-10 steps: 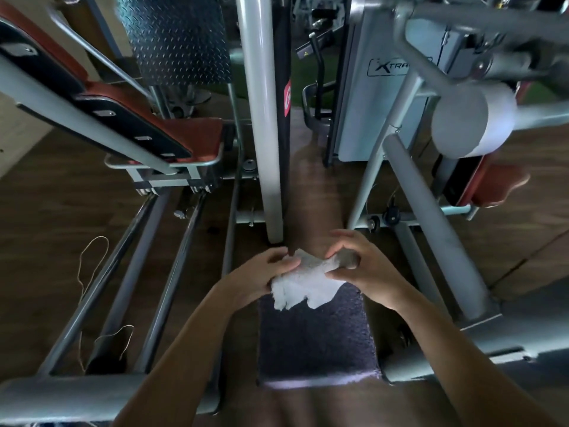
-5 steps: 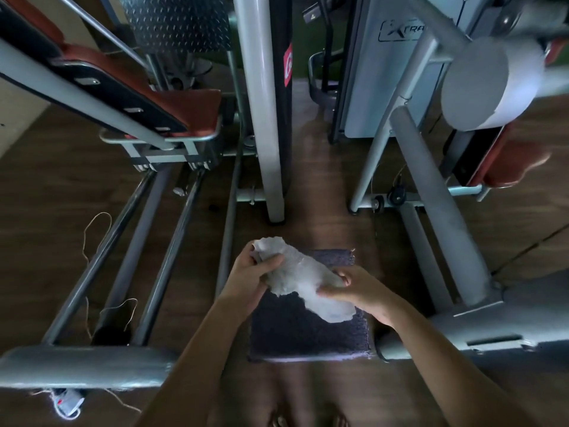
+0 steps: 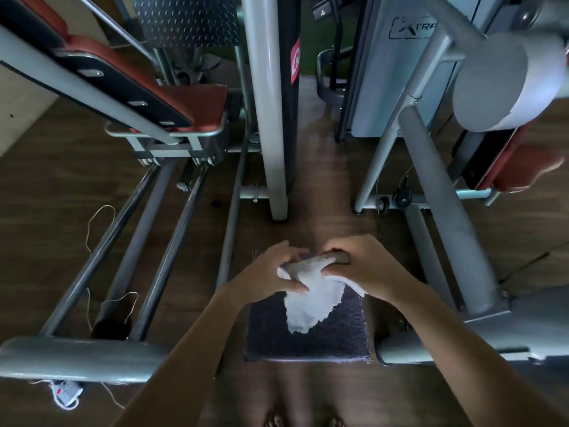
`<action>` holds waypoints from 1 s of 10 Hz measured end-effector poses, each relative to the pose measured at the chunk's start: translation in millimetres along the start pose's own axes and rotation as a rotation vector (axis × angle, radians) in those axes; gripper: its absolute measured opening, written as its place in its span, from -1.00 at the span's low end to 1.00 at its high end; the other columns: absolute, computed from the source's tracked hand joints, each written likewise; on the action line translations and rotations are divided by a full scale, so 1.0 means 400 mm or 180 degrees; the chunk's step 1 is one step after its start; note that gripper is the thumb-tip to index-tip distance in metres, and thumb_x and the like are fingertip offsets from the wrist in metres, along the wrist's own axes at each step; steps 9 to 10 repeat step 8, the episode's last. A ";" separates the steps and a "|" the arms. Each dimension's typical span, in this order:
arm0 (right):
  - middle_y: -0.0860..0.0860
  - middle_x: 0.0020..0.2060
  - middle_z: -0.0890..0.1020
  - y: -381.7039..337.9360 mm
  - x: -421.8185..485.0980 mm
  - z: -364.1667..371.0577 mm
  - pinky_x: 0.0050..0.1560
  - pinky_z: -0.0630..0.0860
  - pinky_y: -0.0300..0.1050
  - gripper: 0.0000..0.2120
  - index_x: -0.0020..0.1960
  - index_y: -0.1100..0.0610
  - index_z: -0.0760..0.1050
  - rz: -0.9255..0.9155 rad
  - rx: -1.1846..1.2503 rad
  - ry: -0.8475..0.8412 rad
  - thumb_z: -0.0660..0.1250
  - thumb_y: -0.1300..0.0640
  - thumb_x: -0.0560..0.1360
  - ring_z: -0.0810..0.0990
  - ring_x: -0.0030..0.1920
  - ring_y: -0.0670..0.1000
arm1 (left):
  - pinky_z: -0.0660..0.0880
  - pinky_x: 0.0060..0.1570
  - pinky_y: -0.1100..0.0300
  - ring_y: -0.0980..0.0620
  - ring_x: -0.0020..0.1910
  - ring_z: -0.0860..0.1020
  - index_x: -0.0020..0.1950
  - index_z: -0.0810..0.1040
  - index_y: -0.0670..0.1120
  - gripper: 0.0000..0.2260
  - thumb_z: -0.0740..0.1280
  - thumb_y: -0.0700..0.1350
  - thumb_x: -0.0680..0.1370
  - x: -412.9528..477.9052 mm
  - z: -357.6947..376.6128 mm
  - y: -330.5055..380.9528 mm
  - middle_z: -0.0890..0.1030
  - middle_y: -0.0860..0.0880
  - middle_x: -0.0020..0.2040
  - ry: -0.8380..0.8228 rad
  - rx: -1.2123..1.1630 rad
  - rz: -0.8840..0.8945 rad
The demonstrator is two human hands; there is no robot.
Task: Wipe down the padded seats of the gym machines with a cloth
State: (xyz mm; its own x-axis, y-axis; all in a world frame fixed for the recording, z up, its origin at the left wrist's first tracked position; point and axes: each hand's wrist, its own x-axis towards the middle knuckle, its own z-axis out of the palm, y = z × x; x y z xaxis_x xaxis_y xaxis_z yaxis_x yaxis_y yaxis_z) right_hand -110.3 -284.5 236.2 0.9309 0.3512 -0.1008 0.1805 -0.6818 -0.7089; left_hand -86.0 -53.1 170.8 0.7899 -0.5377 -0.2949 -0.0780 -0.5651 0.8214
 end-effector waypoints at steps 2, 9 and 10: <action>-0.05 -0.20 0.73 0.188 -0.050 0.108 -0.12 0.49 -0.29 -0.84 -0.09 0.00 0.65 0.1049 0.1084 -0.0039 0.59 0.16 0.40 0.68 -0.15 -0.14 | 0.51 -0.19 0.11 0.05 -0.27 0.61 -0.07 0.63 -0.08 -0.85 0.55 -0.09 0.47 -0.025 0.037 -0.081 0.64 0.03 -0.25 -0.0055 -0.0473 -0.0322; 0.12 0.62 0.09 0.398 -0.082 0.460 0.53 0.23 -0.02 -0.32 0.62 -0.06 0.14 0.1774 -0.0519 -0.0954 0.37 0.00 0.59 0.20 0.58 0.14 | 0.33 0.45 -0.07 -0.20 0.57 0.16 0.63 0.09 0.13 -0.33 0.34 -0.03 0.60 0.019 0.279 -0.326 -0.10 -0.07 0.66 -0.0557 0.1292 -0.1478; 0.12 0.62 0.09 0.398 -0.082 0.460 0.53 0.23 -0.02 -0.32 0.62 -0.06 0.14 0.1774 -0.0519 -0.0954 0.37 0.00 0.59 0.20 0.58 0.14 | 0.33 0.45 -0.07 -0.20 0.57 0.16 0.63 0.09 0.13 -0.33 0.34 -0.03 0.60 0.019 0.279 -0.326 -0.10 -0.07 0.66 -0.0557 0.1292 -0.1478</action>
